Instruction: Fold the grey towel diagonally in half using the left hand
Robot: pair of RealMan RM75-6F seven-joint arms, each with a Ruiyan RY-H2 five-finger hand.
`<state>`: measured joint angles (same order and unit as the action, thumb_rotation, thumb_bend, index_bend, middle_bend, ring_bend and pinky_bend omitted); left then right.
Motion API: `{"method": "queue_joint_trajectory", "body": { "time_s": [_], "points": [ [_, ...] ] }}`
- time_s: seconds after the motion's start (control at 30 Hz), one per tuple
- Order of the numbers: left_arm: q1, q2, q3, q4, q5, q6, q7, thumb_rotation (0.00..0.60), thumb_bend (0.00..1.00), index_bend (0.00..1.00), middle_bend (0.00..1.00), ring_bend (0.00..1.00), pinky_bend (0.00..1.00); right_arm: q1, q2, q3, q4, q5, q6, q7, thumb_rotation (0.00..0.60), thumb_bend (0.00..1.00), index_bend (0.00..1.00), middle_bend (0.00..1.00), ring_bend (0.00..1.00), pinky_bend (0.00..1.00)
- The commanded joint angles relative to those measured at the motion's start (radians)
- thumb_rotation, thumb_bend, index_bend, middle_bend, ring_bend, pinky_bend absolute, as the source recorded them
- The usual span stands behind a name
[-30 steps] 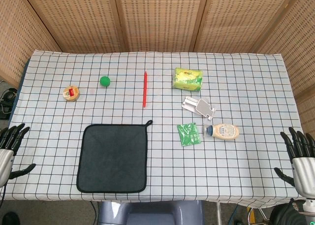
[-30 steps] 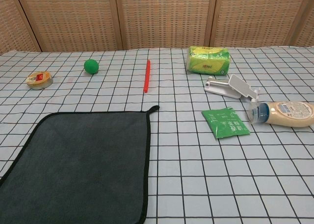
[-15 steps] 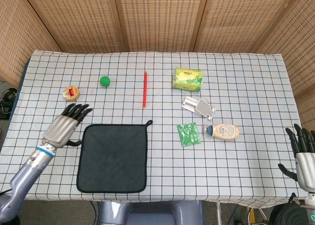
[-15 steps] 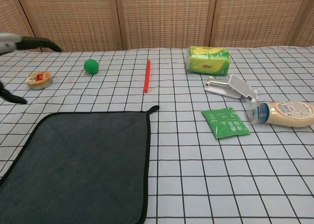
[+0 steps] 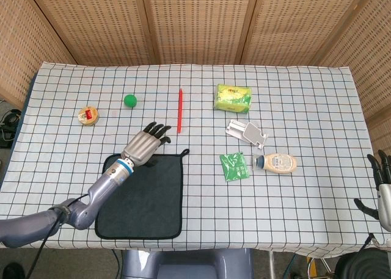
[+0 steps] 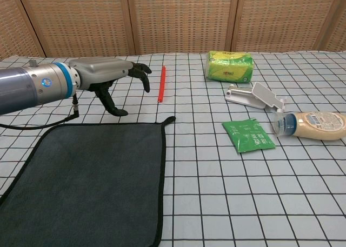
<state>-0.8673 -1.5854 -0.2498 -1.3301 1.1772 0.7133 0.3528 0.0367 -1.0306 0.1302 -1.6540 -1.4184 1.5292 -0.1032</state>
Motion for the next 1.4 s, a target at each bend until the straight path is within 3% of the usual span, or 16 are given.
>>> {"method": "queue_joint_trajectory", "body": {
  "time_s": [0.03, 0.57, 1.4],
  "points": [
    [-0.046, -0.059, -0.006, 0.062, -0.034, -0.023, 0.008, 0.6, 0.3, 0.29, 0.0, 0.0, 0.0, 0.001, 0.002, 0.001, 0.002, 0.004, -0.004, 0.005, 0.6, 0.0, 0.0, 0.0, 0.0, 0.0],
    [-0.128, -0.203, 0.013, 0.238, -0.075, -0.046, -0.004, 0.6, 0.33, 0.34, 0.0, 0.0, 0.0, 0.005, 0.014, 0.008, 0.011, 0.026, -0.02, 0.051, 0.6, 0.0, 0.0, 0.0, 0.0, 0.0],
    [-0.17, -0.298, 0.031, 0.374, -0.148, -0.086, -0.014, 0.6, 0.33, 0.42, 0.0, 0.0, 0.0, 0.007, 0.024, 0.012, 0.015, 0.041, -0.031, 0.084, 0.6, 0.0, 0.0, 0.0, 0.0, 0.0]
  ]
}}
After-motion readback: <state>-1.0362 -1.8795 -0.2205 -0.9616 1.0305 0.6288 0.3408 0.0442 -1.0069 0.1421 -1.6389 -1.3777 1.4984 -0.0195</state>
